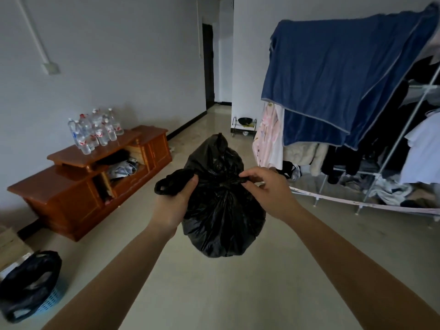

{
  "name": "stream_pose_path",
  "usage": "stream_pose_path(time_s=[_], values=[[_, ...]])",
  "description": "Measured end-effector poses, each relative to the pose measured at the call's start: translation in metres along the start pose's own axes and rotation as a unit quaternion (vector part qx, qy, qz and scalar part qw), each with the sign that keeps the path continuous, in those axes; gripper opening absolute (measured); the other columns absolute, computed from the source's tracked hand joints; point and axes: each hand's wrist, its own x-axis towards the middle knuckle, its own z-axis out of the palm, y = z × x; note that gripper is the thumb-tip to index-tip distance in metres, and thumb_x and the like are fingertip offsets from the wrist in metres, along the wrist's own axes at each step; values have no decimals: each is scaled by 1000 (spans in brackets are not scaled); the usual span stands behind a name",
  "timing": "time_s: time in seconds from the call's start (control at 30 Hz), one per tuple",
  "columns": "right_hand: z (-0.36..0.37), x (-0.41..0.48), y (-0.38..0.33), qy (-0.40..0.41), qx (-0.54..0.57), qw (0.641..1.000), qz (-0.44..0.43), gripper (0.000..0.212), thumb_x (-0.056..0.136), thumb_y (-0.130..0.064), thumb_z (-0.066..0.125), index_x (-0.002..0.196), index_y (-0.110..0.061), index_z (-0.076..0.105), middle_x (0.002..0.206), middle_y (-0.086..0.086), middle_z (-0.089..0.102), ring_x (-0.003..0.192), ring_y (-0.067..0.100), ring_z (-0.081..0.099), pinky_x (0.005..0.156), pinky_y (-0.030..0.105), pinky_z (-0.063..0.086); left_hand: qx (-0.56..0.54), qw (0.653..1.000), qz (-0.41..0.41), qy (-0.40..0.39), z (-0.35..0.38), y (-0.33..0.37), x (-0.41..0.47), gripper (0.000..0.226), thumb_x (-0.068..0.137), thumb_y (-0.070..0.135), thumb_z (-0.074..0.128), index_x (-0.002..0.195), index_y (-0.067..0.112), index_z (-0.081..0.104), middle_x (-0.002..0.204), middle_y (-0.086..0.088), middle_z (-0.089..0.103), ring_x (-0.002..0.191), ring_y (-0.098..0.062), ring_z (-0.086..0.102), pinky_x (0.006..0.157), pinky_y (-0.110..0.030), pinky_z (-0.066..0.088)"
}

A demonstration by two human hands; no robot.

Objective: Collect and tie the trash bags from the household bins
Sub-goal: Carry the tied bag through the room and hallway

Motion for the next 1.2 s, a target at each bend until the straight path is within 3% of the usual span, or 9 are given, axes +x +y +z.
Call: stream_pose_path(time_s=[0.13, 0.17, 0.27, 0.37, 0.5, 0.63, 0.77, 1.03, 1.2], values=[[19, 79, 73, 27, 30, 998, 43, 21, 88, -10, 71, 99, -27, 73, 94, -20, 66, 91, 4, 67, 82, 36, 58, 21, 1000, 1, 21, 38, -28, 104, 9, 85, 41, 76, 94, 38, 74, 104, 10, 74, 105, -13, 68, 101, -43, 52], [25, 99, 92, 33, 35, 998, 49, 21, 88, -10, 71, 98, -29, 72, 95, -19, 67, 90, 5, 67, 81, 38, 58, 22, 1000, 4, 18, 47, -34, 130, 4, 87, 37, 75, 87, 41, 76, 96, 16, 75, 102, -11, 68, 99, -40, 52], [42, 182, 159, 39, 45, 997, 50, 21, 89, -13, 70, 97, -33, 70, 98, -9, 71, 91, 5, 67, 83, 37, 57, 20, 1000, 5, 11, 82, -53, 231, 20, 90, 29, 73, 75, 42, 76, 84, 19, 75, 99, -12, 69, 94, -36, 53], [46, 260, 214, 33, 56, 997, 51, 22, 91, -16, 70, 97, -37, 68, 101, -8, 71, 92, 3, 65, 84, 34, 57, 11, 1000, 8, 12, 112, -63, 323, 8, 88, 31, 76, 81, 36, 74, 91, 10, 75, 98, -14, 71, 96, -41, 54], [44, 397, 277, 25, 62, 997, 42, 24, 90, -14, 69, 97, -37, 68, 103, -9, 70, 93, -1, 64, 84, 32, 56, 22, 999, 24, 17, 152, -54, 456, 3, 88, 31, 75, 89, 32, 73, 94, 11, 74, 92, -5, 70, 93, -38, 56], [61, 505, 311, 28, 73, 996, 33, 24, 91, -15, 69, 98, -37, 68, 105, -10, 69, 94, -3, 63, 82, 25, 55, 16, 997, 54, 43, 168, -51, 565, 7, 86, 29, 76, 88, 34, 73, 93, 16, 74, 97, -8, 70, 90, -34, 55], [100, 618, 365, 12, 77, 997, 20, 21, 91, -14, 68, 102, -33, 69, 103, -11, 69, 93, -1, 63, 80, 20, 54, -9, 997, 55, 60, 175, -66, 691, 13, 88, 22, 75, 83, 34, 74, 84, 19, 76, 86, -2, 72, 81, -28, 54], [206, 837, 475, -23, 51, 998, 17, 20, 93, -15, 66, 105, -30, 70, 107, -9, 67, 95, -6, 61, 77, 8, 47, -18, 998, 38, 57, 156, -116, 951, 6, 86, 24, 76, 90, 28, 74, 96, 5, 76, 95, -13, 72, 81, -29, 55], [237, 967, 531, -10, 38, 999, 24, 20, 93, -13, 66, 104, -31, 69, 104, -15, 64, 93, -3, 62, 75, 13, 51, 14, 999, 11, 31, 160, -122, 1115, 26, 82, 32, 79, 105, 20, 73, 108, 2, 73, 103, -14, 70, 88, -31, 56]])
